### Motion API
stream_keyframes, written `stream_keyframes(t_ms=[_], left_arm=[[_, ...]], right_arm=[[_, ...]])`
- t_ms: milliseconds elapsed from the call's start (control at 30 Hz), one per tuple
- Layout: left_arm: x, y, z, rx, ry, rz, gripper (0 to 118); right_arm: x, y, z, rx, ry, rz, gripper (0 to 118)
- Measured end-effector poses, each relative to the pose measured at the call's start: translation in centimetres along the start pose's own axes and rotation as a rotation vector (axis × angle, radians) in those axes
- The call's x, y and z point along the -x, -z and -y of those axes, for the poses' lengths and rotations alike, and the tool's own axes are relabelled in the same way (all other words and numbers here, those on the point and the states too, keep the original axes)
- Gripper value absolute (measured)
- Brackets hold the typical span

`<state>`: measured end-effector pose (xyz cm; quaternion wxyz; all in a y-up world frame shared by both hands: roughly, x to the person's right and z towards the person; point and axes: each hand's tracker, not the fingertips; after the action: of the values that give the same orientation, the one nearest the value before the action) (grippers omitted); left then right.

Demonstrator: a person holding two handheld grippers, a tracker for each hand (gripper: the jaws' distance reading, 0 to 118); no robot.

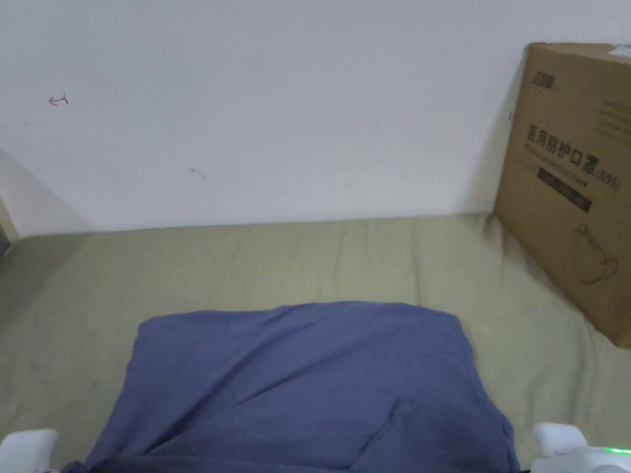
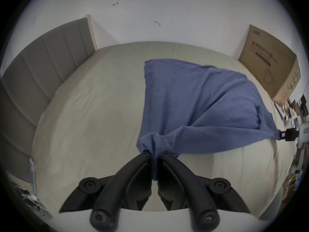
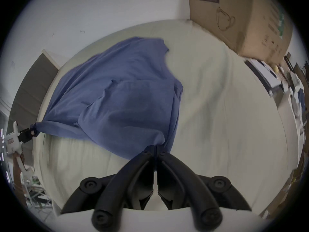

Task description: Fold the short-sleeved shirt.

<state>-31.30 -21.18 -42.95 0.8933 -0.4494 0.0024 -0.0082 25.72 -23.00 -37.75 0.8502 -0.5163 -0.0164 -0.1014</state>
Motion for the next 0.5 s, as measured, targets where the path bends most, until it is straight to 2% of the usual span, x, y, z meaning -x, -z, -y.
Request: stream_keyframes(t_ms=[67,133,300,500], left_arm=[[0.3,-2.0,3.1,0.009,0.022,-0.038,3],[0.9,-3.7,6.5,0.040,0.009,-0.015,3],[1.8,-8.0,14.2,0.054,-0.002,-0.009,3],[1.5,-11.7,20.3,0.043,0.025,-0.044,3]], right_arm=[[-0.1,-1.9,3.5,-0.021,-0.039,0.018,3],[-0.2,-3.5,6.9,-0.025,-0.049,0.021,3],[-1.5,-6.8,14.3,-0.025,0.052,-0.018,3],[-1.8,-9.3,19.6,-0.024,0.005,-0.022,3]])
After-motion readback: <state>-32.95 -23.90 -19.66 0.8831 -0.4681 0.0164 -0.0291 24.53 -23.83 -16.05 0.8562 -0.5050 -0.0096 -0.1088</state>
